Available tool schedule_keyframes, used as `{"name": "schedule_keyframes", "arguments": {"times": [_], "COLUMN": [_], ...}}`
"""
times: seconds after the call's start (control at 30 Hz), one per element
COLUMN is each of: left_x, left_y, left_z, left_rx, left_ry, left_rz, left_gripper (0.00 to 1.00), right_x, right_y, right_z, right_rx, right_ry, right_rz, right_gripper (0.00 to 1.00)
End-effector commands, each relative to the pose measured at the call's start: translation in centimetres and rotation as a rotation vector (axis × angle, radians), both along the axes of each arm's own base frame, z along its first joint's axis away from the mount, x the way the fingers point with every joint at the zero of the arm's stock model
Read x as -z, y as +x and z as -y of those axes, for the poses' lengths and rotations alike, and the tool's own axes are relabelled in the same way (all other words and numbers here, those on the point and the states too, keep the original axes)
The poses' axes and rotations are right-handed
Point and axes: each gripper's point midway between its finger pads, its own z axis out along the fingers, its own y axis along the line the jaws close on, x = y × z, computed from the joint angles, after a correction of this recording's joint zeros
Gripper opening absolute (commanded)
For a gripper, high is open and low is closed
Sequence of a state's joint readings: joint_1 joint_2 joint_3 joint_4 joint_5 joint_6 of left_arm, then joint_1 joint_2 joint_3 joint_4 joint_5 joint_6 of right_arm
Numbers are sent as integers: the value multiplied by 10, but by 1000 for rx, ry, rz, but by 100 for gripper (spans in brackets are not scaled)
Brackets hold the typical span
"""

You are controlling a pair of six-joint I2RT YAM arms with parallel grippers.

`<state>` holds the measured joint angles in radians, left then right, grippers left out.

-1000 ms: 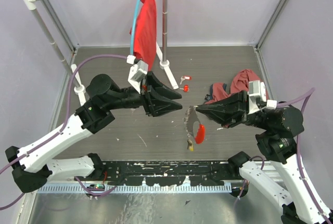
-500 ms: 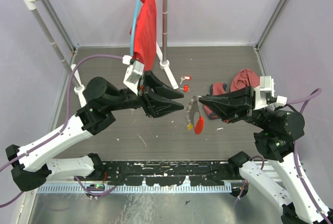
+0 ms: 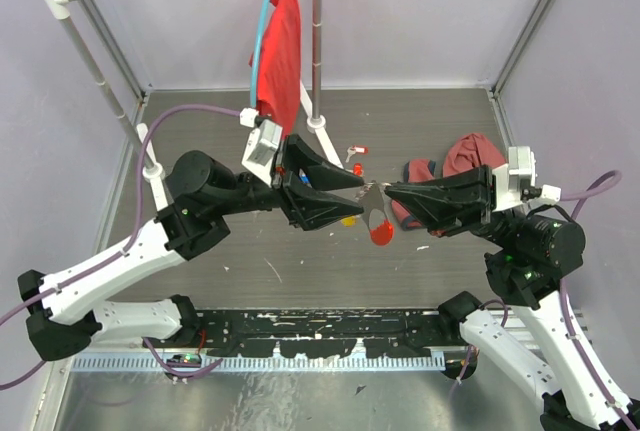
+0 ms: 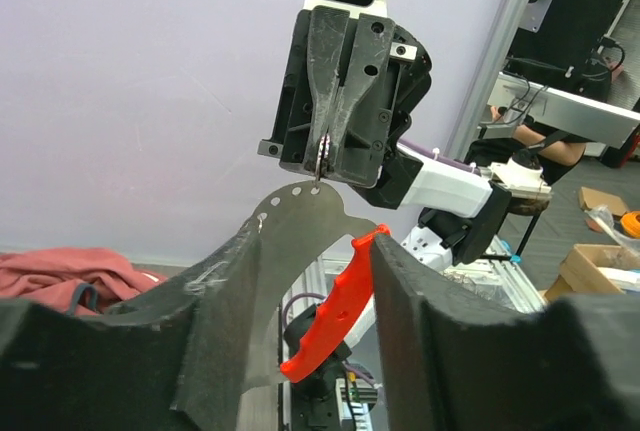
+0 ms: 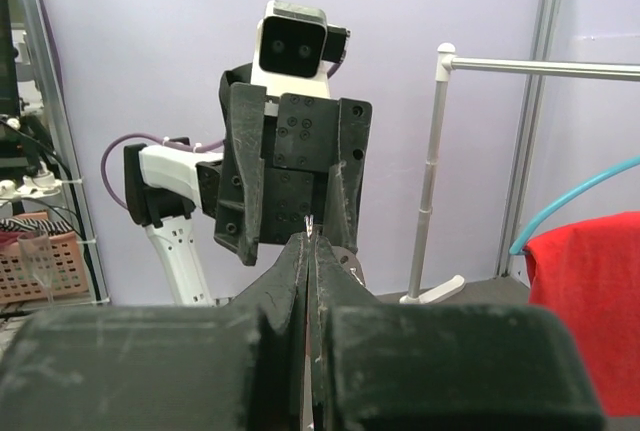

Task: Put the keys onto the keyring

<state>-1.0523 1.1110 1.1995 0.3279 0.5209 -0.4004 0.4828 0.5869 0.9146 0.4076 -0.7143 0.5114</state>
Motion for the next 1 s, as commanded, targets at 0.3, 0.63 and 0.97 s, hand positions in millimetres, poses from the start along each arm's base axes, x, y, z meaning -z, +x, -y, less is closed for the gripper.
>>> {"name": "schedule_keyframes", "arguments": {"times": [0.3,0.63,0.97], "left_x": [-37,-34,-31], "left_y": [-16,-19,-14], "left_z": [6,17,22], "left_rx": [40,51,32], "left_ry": [-102,-92,-86], "left_rz": [68,66,55], "left_gripper": [27,17,24], "right_x": [-20,-20,-18], "right_y": [-9,-11,-14], "right_z": [7,7,6], "right_rx": [0,-8,-23], "right_ry": [76,79,69], "right_rz": [66,63,68], "right_gripper": [1,1,1]}}
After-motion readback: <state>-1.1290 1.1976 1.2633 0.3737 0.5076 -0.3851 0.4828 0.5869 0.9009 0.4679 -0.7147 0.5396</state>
